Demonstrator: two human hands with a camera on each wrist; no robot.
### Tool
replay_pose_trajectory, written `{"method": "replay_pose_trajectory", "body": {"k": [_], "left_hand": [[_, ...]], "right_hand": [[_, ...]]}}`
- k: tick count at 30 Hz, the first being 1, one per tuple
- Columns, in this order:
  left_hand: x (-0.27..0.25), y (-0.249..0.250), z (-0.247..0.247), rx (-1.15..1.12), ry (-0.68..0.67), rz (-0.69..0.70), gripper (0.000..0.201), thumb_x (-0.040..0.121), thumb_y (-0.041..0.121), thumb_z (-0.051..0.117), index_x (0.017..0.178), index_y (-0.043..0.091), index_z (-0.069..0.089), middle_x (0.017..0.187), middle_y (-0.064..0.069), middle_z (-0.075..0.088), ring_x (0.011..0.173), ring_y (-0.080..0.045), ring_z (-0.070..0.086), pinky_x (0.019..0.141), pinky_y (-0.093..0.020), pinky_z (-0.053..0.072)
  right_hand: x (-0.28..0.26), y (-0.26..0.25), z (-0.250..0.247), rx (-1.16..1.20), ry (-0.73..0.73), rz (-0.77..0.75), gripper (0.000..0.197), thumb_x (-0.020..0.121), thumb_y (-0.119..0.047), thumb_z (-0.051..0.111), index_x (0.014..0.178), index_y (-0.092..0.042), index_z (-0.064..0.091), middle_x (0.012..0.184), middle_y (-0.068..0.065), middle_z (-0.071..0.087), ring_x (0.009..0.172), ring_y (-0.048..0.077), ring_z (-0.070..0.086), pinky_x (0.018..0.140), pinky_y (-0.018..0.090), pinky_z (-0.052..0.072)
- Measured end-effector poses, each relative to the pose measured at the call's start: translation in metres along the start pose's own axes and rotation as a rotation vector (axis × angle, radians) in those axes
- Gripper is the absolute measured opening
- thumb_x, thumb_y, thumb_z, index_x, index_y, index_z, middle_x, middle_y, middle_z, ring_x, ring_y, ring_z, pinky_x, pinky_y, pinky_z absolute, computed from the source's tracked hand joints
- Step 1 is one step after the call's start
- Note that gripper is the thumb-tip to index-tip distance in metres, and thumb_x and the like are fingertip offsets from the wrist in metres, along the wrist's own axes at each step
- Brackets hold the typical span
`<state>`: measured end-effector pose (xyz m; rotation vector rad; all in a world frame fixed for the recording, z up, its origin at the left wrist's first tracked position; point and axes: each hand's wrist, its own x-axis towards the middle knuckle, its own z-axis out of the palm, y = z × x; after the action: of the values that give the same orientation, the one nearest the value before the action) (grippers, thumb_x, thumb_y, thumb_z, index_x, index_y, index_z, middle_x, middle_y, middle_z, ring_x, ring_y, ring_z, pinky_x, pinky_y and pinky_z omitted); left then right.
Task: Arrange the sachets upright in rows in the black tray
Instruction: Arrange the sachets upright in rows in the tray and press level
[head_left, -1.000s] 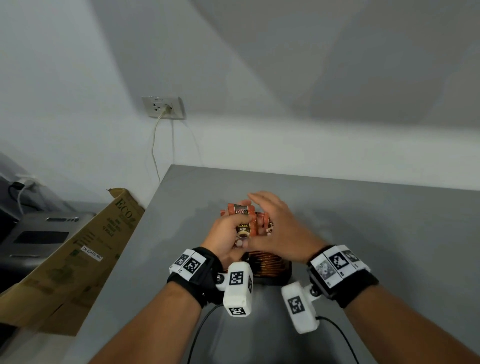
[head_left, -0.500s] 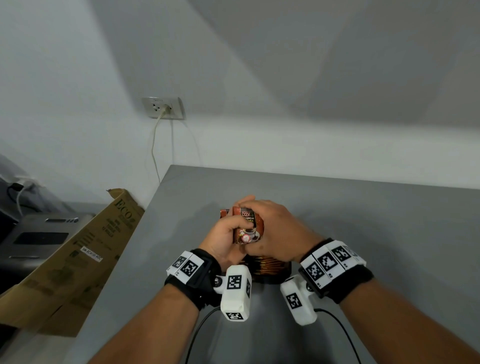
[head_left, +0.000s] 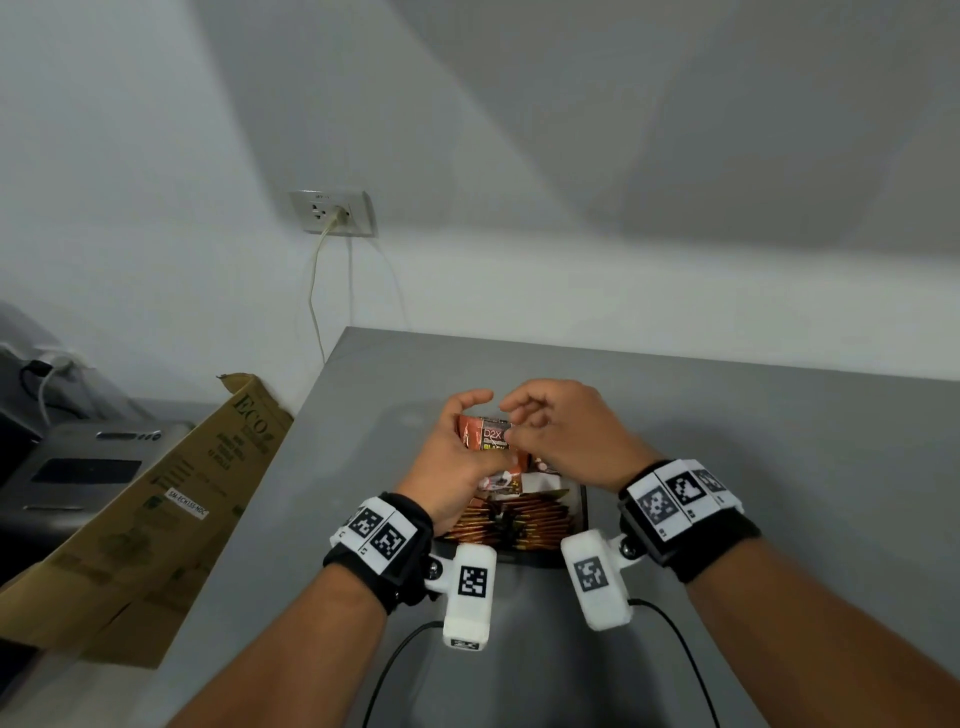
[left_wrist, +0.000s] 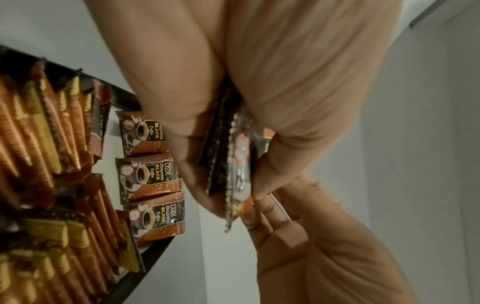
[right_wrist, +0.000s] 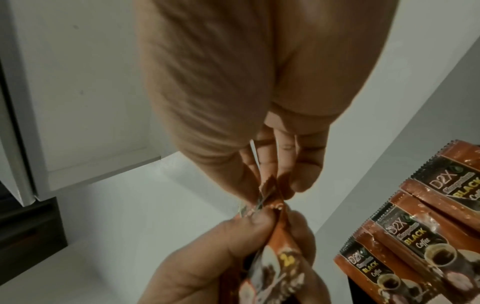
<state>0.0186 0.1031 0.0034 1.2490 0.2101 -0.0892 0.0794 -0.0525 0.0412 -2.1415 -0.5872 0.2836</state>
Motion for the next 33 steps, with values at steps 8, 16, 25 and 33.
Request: {"method": "replay_pose_trajectory", "body": {"k": [8, 16, 25, 33], "left_hand": [[0.008, 0.000, -0.030, 0.010, 0.278, 0.006, 0.046, 0.090, -0.001, 0.065, 0.129, 0.016, 0.047, 0.109, -0.021, 0.057, 0.059, -0.016, 0.060, 0.053, -0.032, 0.050], [0.013, -0.006, -0.075, 0.060, 0.507, -0.016, 0.034, 0.094, 0.000, 0.057, 0.122, 0.019, 0.050, 0.105, -0.007, 0.058, 0.073, -0.019, 0.056, 0.064, -0.035, 0.049], [0.012, -0.013, -0.085, 0.096, 0.499, -0.047, 0.032, 0.093, 0.002, 0.059, 0.118, 0.021, 0.053, 0.100, -0.006, 0.062, 0.072, -0.019, 0.057, 0.065, -0.036, 0.050], [0.014, -0.012, -0.081, 0.083, 0.469, -0.089, 0.040, 0.087, -0.009, 0.051, 0.112, 0.022, 0.054, 0.102, -0.008, 0.062, 0.085, -0.021, 0.057, 0.065, -0.038, 0.053]], "right_hand": [[0.026, 0.005, 0.001, -0.099, 0.094, 0.001, 0.010, 0.086, -0.012, 0.074, 0.086, -0.022, 0.077, 0.069, -0.016, 0.068, 0.061, -0.010, 0.060, 0.061, 0.004, 0.044], [0.067, 0.024, 0.037, -0.260, 0.020, 0.075, 0.022, 0.090, -0.003, 0.061, 0.089, -0.018, 0.077, 0.083, -0.001, 0.074, 0.072, 0.010, 0.070, 0.073, 0.032, 0.062], [0.082, 0.037, 0.081, -0.426, -0.127, 0.091, 0.029, 0.087, 0.001, 0.059, 0.081, -0.026, 0.068, 0.093, 0.005, 0.068, 0.079, 0.025, 0.067, 0.076, 0.041, 0.061], [0.081, 0.038, 0.083, -0.492, -0.123, 0.049, 0.028, 0.088, 0.006, 0.055, 0.098, -0.013, 0.074, 0.101, 0.007, 0.066, 0.091, 0.024, 0.063, 0.079, 0.032, 0.053]]}}
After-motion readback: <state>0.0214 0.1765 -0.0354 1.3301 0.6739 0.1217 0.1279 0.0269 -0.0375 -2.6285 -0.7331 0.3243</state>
